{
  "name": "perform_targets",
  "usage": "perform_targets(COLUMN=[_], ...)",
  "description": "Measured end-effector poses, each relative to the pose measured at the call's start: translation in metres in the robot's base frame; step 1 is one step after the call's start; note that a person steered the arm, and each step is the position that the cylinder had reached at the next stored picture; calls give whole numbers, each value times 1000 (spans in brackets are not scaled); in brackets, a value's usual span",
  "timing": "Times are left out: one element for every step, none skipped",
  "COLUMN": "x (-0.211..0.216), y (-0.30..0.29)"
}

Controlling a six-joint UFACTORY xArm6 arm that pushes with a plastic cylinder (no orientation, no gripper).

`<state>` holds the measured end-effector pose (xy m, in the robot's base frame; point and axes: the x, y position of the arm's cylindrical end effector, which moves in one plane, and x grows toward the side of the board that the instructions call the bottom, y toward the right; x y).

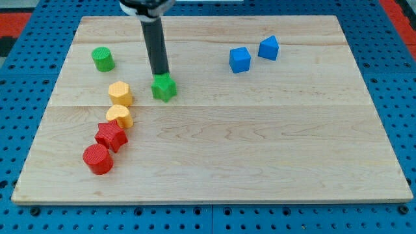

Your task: Push the red star towards the center of the board

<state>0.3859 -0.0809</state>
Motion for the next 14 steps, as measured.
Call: perform_targets(x=[48, 65, 32, 76, 156, 226, 221, 208, 158, 127, 95, 64, 34, 18], y=[27, 28, 49, 95, 69, 32, -59, -132, -117, -86, -60, -5, 36, 56])
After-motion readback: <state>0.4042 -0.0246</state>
